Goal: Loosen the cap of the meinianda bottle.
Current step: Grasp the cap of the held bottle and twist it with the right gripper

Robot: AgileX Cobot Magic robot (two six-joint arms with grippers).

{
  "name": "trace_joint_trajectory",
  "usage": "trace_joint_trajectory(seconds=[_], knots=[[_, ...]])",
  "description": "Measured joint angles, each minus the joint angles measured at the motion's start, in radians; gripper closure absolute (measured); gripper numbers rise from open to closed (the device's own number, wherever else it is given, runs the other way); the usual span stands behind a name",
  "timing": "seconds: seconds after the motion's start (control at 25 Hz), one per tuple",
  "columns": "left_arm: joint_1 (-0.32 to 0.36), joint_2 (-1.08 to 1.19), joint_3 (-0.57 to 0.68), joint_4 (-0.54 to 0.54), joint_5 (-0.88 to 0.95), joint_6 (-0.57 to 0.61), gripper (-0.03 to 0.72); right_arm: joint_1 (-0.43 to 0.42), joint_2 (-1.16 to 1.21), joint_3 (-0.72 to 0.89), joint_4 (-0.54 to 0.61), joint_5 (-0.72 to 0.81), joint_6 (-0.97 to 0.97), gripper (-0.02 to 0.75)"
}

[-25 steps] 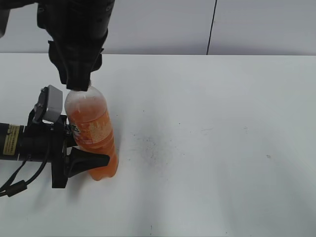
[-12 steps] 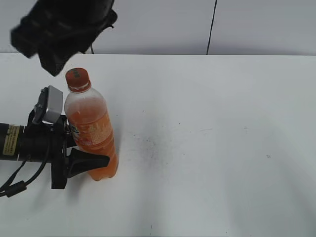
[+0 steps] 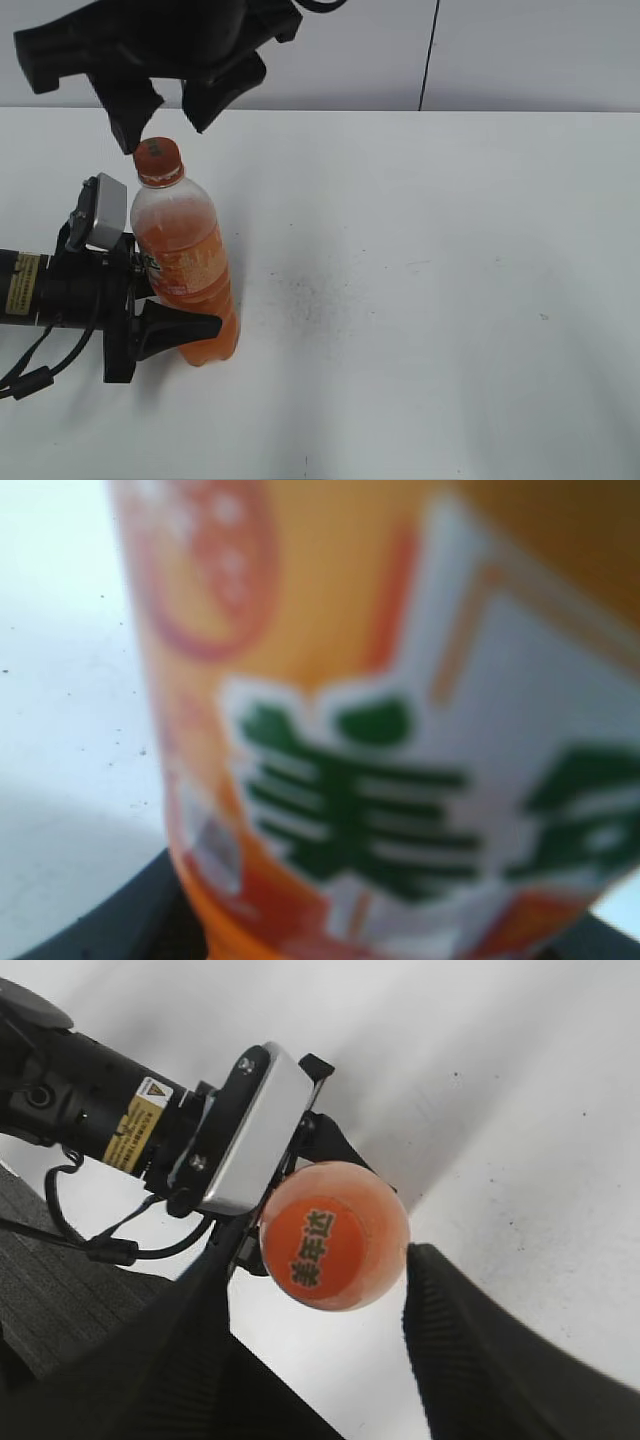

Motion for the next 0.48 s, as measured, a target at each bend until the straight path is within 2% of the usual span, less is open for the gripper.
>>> trace_joint_trajectory(seconds=[0.48], knots=[[0.000,0.000,0.000,0.001,0.000,0.000,0.294,0.000,0.032,0.000,0.001,-0.004,0.004,0.323]])
